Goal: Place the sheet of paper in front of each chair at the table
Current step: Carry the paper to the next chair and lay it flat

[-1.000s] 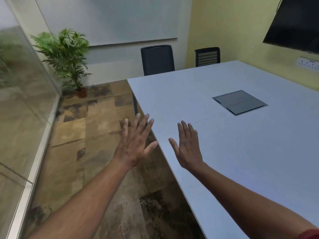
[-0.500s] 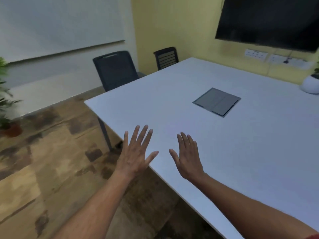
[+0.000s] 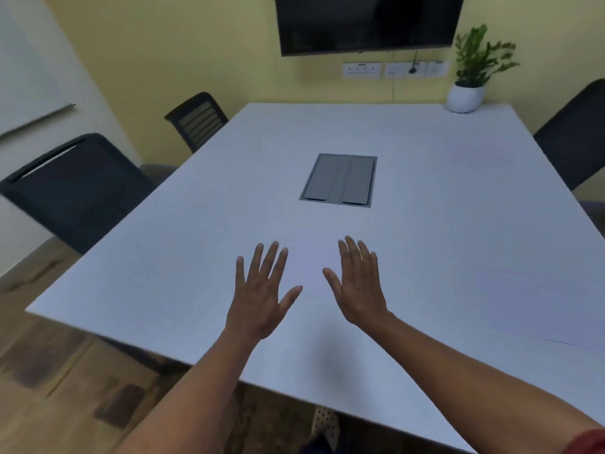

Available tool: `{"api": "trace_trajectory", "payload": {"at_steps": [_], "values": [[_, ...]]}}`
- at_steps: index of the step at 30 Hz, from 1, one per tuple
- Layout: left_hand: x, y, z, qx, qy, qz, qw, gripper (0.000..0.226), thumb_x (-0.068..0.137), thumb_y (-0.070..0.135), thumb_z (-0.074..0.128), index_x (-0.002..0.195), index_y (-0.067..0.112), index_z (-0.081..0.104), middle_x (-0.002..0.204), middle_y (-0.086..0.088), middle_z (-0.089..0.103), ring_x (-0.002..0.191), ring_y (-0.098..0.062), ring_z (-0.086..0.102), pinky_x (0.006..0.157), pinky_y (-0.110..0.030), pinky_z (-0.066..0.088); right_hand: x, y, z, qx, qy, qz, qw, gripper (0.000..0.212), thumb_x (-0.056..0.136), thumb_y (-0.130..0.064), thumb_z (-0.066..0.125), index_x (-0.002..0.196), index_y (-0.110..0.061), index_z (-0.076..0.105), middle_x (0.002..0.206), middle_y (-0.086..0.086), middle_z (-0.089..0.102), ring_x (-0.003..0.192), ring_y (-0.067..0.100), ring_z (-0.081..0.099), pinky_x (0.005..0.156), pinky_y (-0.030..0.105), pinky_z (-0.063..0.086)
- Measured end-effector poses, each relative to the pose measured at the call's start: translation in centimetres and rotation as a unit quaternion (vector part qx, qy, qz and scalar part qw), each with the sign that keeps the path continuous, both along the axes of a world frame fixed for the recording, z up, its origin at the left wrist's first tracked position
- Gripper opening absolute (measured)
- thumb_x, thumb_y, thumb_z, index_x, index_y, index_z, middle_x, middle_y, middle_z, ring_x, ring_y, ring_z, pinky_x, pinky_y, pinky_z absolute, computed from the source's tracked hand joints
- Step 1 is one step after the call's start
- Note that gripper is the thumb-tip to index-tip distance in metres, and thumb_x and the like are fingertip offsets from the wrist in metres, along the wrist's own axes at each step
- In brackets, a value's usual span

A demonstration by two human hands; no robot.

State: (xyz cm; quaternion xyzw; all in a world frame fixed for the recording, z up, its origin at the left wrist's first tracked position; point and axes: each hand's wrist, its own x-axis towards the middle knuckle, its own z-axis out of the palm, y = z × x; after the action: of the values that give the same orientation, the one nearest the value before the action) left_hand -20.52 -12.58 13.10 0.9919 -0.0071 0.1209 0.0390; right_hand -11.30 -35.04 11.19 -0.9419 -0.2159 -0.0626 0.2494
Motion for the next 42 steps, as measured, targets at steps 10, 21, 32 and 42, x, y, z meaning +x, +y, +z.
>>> {"api": "trace_trajectory", "payload": {"at_steps": [10, 21, 32, 42], "values": [[15.6, 6.9, -2.5, -0.005, 0.058, -0.064, 0.996, 0.087, 0.105, 0.076, 0.021, 0.174, 0.023, 0.015, 0.183, -0.001, 0.009, 0.169, -0.028, 0.002, 0.132, -0.066, 0.005, 12.2, 4.8, -3.9, -0.035, 0.047, -0.045, 0.997, 0.082, 0.104, -0.063, 0.016, 0.167, -0.011, 0.024, 0.176, 0.009, 0.021, 0.164, 0.034, 0.013, 0.133, 0.056, 0.012], [25.9, 10.3, -10.5, -0.057, 0.199, -0.178, 0.962, 0.122, 0.082, 0.103, 0.017, 0.174, 0.023, 0.014, 0.182, 0.002, 0.003, 0.169, -0.026, -0.002, 0.132, -0.063, 0.003, 20.3, 4.0, -9.8, -0.089, 0.184, -0.031, 0.978, 0.081, 0.106, -0.048, 0.053, 0.167, -0.007, 0.020, 0.175, 0.014, 0.022, 0.162, 0.036, 0.020, 0.131, 0.051, 0.019], [31.1, 14.2, -18.8, -0.037, 0.322, -0.305, 0.896, 0.143, 0.062, 0.110, 0.038, 0.173, 0.027, 0.007, 0.181, 0.005, -0.007, 0.164, -0.017, -0.016, 0.134, -0.060, -0.004, 27.0, 6.3, -14.9, -0.123, 0.225, -0.074, 0.964, 0.067, 0.106, -0.037, 0.057, 0.160, -0.003, 0.037, 0.167, 0.019, 0.039, 0.155, 0.038, 0.035, 0.128, 0.049, 0.026], [31.3, 15.2, -21.4, -0.053, 0.271, -0.328, 0.903, 0.135, 0.068, 0.102, 0.050, 0.172, 0.021, 0.022, 0.182, -0.003, 0.008, 0.168, -0.031, 0.002, 0.132, -0.067, 0.005, 27.6, 8.0, -19.0, -0.137, 0.149, -0.137, 0.970, 0.065, 0.110, -0.037, 0.049, 0.164, -0.007, 0.031, 0.172, 0.013, 0.034, 0.158, 0.038, 0.031, 0.126, 0.053, 0.029]]}}
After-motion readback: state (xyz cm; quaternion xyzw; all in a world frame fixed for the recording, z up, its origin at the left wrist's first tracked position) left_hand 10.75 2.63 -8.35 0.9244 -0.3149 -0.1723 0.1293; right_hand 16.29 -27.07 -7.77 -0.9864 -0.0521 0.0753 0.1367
